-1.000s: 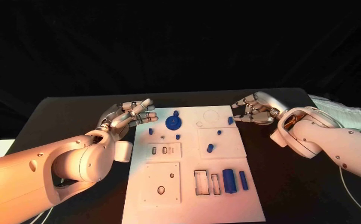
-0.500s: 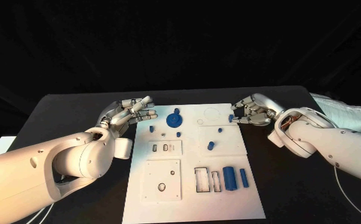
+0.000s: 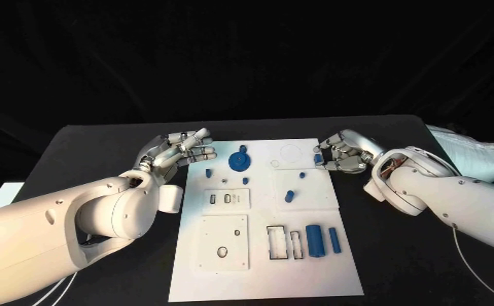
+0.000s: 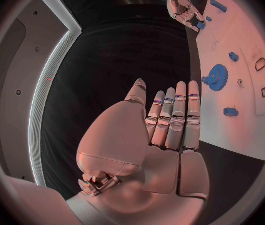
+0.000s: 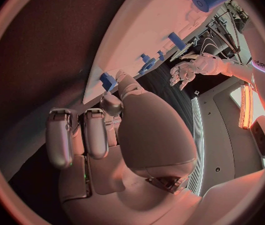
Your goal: Assemble the parts on the task board
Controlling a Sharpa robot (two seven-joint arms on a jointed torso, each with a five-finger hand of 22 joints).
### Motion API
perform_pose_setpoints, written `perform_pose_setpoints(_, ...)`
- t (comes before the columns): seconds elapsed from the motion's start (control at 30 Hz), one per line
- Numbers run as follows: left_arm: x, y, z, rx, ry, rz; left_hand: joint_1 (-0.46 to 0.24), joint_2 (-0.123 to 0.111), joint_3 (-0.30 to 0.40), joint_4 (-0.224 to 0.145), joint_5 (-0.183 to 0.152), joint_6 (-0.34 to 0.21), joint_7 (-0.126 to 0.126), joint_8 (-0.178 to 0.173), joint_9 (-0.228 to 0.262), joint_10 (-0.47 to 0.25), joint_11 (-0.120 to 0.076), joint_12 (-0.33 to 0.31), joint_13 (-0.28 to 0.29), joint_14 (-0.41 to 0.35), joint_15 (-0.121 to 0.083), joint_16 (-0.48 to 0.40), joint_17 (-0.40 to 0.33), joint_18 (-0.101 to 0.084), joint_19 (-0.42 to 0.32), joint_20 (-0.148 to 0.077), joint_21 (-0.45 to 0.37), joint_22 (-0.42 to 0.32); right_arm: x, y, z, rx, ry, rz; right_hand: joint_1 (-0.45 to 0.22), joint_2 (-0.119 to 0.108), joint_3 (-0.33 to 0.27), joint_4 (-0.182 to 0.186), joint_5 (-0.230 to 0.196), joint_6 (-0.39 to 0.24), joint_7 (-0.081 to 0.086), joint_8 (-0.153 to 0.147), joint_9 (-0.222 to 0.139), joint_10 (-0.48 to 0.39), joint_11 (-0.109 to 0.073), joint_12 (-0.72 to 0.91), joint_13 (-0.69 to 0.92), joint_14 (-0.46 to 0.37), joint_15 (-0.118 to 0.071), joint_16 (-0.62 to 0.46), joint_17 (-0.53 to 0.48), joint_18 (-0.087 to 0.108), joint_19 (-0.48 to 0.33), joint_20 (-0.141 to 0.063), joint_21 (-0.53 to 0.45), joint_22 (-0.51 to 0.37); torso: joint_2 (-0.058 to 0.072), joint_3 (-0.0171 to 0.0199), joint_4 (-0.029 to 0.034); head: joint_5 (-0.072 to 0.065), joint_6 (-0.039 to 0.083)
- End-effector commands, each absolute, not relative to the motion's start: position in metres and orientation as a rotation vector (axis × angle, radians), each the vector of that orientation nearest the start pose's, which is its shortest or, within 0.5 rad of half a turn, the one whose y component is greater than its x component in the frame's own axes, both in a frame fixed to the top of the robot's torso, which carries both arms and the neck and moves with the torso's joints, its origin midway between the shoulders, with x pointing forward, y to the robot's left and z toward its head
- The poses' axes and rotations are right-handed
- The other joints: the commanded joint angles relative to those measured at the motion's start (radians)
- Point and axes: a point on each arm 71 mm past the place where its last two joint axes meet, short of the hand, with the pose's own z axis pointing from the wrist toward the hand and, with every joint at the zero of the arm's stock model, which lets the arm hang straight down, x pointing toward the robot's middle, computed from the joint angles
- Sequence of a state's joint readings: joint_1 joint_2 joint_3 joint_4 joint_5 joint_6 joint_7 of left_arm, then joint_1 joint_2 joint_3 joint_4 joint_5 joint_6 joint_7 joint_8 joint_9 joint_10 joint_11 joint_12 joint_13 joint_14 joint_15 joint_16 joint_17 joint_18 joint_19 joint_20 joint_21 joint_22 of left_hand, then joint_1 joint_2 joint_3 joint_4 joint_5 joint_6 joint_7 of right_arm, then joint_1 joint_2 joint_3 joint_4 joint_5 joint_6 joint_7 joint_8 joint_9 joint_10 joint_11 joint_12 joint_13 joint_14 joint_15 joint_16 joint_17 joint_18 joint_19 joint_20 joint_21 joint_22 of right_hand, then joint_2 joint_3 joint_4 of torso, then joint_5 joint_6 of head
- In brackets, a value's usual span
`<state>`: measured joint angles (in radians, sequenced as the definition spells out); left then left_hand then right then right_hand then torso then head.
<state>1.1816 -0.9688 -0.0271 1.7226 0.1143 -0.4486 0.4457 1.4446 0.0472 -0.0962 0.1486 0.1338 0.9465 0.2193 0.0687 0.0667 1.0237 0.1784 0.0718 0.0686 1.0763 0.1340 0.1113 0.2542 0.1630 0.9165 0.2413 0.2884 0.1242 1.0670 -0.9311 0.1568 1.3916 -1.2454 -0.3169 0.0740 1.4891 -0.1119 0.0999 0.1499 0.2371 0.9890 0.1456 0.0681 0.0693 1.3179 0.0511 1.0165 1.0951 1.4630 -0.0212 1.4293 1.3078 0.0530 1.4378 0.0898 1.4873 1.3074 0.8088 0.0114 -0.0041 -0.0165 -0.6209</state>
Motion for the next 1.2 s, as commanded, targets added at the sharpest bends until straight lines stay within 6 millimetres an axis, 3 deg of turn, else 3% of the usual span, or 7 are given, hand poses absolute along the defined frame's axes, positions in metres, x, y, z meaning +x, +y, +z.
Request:
perform_pose_setpoints(0.03,0.4524,0.2202,-0.1665,-1.244,1.317,-1.545,0.003,0.001,0.001,-0.006,-0.003,0.001,-0.001,-0.001,-0.001,-0.001,-0.005,-0.001,-0.001,-0.009,-0.001,-0.005,0.001,0.019,-0.006,0.001,0.002,-0.001,0.5043,-0.2865,-0.1855,0.116,1.611,0.698,0.004,0.012,0.004,-0.007,-0.015,0.009,-0.001,0.003,0.001,0.005,0.001,0.008,0.003,0.067,0.001,0.005,0.050,-0.011,0.009,0.001,0.004,0.082,0.000,0.0001,-0.0013,0.002,0.003)
perform_pose_setpoints(0.3,0.4525,0.2203,-0.1667,-1.245,1.318,-1.543,0.003,0.002,0.002,-0.006,-0.003,0.001,-0.001,-0.001,-0.001,-0.001,-0.005,-0.001,-0.001,-0.009,-0.001,-0.005,0.001,0.019,-0.006,0.001,0.002,-0.001,0.5059,-0.2846,-0.1878,0.109,1.614,0.688,0.007,0.039,0.031,-0.016,-0.047,0.052,-0.009,0.016,0.005,0.011,-0.006,0.029,0.024,0.068,-0.004,0.009,0.056,-0.012,0.014,-0.002,0.008,0.090,-0.001,0.0007,-0.0015,0.003,-0.002)
perform_pose_setpoints(0.83,0.4527,0.2205,-0.1668,-1.245,1.318,-1.542,0.003,0.002,0.002,-0.006,-0.003,0.001,-0.001,-0.001,-0.001,-0.001,-0.005,-0.001,-0.001,-0.009,-0.001,-0.005,0.001,0.019,-0.006,0.001,0.002,-0.001,0.5076,-0.2833,-0.1901,0.106,1.627,0.673,0.002,0.056,0.059,-0.024,-0.067,0.088,-0.019,0.025,0.006,0.019,-0.013,0.044,0.040,0.068,-0.010,0.012,0.061,-0.014,0.019,-0.008,0.011,0.098,-0.001,0.0007,-0.0009,-0.001,-0.003)
perform_pose_setpoints(0.97,0.4527,0.2206,-0.1669,-1.246,1.318,-1.542,0.003,0.002,0.002,-0.006,-0.003,0.001,-0.001,-0.001,-0.001,-0.001,-0.005,-0.001,-0.001,-0.009,-0.001,-0.005,0.001,0.019,-0.006,0.001,0.002,-0.001,0.5082,-0.2843,-0.1902,0.110,1.624,0.664,0.003,0.070,0.081,-0.034,-0.110,0.112,-0.028,0.032,0.008,0.025,-0.021,0.052,0.049,0.069,-0.017,0.014,0.064,-0.014,0.020,-0.013,0.013,0.101,-0.002,0.0008,-0.0012,-0.002,-0.004)
perform_pose_setpoints(1.2,0.4529,0.2212,-0.1669,-1.246,1.317,-1.540,0.003,0.002,0.002,-0.006,-0.003,0.001,-0.001,-0.001,-0.001,-0.001,-0.005,-0.001,-0.001,-0.009,-0.001,-0.005,0.001,0.019,-0.006,0.001,0.002,-0.001,0.5090,-0.2861,-0.1891,0.109,1.603,0.635,0.000,0.091,0.108,-0.046,-0.131,0.147,-0.041,0.047,0.014,0.033,-0.031,0.058,0.057,0.070,-0.025,0.017,0.070,-0.016,0.026,-0.020,0.016,0.110,-0.001,0.0013,-0.0013,-0.002,-0.004)
